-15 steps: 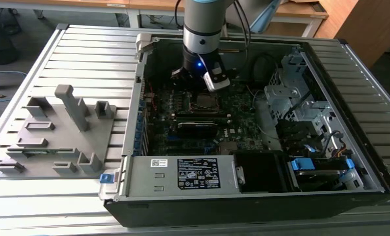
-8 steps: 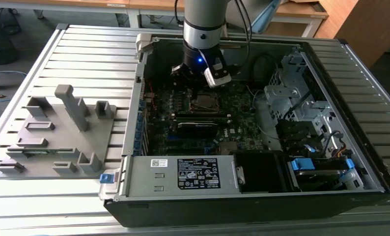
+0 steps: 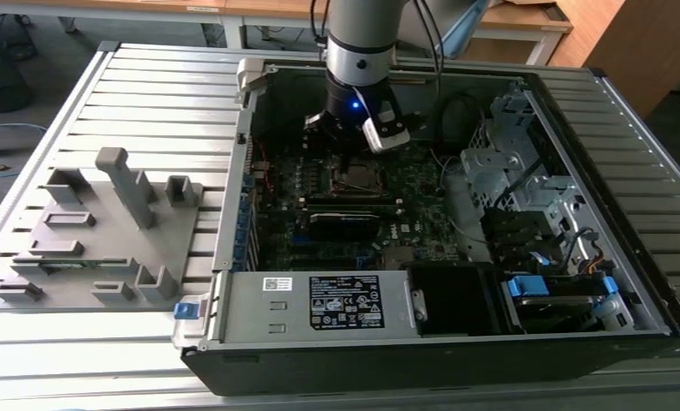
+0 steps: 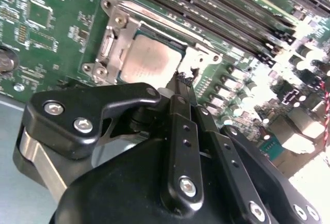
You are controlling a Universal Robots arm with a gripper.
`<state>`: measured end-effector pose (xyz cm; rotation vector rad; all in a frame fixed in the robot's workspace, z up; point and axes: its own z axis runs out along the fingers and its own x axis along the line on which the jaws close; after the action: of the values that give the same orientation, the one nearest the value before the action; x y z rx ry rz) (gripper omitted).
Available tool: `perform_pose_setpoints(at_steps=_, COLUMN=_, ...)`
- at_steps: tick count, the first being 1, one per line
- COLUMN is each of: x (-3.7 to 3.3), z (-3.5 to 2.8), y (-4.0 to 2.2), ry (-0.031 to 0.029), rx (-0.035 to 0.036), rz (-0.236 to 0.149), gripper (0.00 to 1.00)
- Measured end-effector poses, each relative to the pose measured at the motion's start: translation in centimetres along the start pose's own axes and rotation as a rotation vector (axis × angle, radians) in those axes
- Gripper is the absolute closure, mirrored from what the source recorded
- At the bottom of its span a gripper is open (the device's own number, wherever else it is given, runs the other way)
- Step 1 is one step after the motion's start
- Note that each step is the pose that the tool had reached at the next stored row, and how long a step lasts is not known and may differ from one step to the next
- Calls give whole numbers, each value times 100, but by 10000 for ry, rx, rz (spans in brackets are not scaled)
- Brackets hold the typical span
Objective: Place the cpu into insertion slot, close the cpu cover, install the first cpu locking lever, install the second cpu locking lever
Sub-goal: 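Close the cpu cover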
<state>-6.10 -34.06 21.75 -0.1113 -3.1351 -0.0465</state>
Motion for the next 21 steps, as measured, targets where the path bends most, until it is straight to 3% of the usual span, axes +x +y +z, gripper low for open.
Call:
perform_pose_setpoints(at_steps=3, x=-113, z=0, y=8, ry=0, rx=0, rz=0, gripper=89)
perform_pose_setpoints(at_steps=6, x=-169, z=0, y=11, ry=0, rx=1, rz=-1, gripper=89)
perform_pose_setpoints(at_steps=12, x=-186, z=0, y=13, ry=0, rx=1, rz=0, gripper=89)
perform_pose_setpoints(at_steps=16, x=-187, z=1, y=13, ry=-46, rx=3, rz=-4, gripper=89)
perform_pose_setpoints(at_steps=21, x=-186, z=0, y=14, ry=-55, rx=139, rz=-2, gripper=89)
